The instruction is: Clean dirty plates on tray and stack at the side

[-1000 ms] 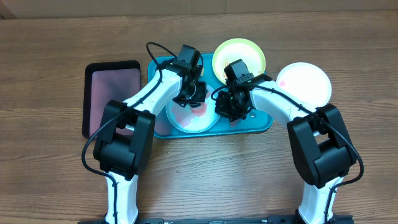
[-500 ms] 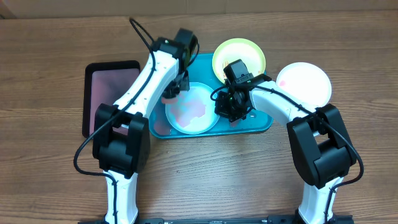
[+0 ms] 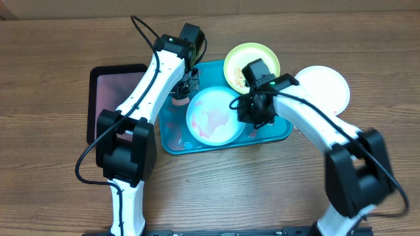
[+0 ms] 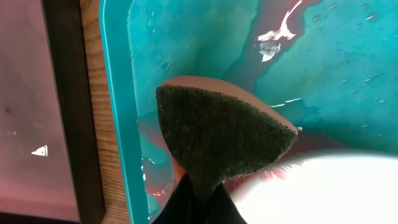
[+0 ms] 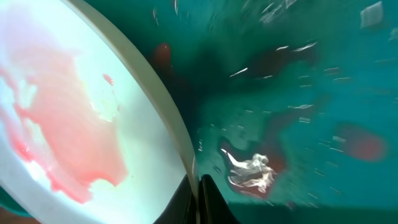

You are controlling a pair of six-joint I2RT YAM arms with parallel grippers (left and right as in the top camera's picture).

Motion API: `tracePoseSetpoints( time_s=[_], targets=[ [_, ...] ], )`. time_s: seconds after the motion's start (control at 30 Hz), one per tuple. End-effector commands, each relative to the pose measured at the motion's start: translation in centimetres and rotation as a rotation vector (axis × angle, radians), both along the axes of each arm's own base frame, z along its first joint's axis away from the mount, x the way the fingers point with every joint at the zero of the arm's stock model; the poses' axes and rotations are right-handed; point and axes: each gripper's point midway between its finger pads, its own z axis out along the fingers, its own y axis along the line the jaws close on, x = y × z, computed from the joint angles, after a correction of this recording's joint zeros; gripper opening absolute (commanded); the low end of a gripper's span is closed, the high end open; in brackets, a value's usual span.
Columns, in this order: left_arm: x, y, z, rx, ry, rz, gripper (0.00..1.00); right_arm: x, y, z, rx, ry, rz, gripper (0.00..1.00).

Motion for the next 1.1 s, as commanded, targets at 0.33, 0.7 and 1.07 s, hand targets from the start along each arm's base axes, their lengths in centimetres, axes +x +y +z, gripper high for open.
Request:
tracePoseSetpoints(
  time_s=[0.33, 0.7, 1.07],
  targets=[
    [-0.5, -0.2, -0.9, -0.020, 0.035, -0.007, 0.04, 1.6, -6.8, 8.6, -0.284, -0.311, -0.132, 0.04],
    [-0.4, -0.3, -0.9, -0.028, 0.029, 0.012, 0.04, 2.0, -9.8, 10.8, -0.509, -0.417, -0.174, 0.04],
    [-0.4, -0.3, -0.9, -0.030, 0.029, 0.011, 0.04, -1.0, -8.3, 19.4, -0.951, -0.868, -0.272, 0.04]
  ],
)
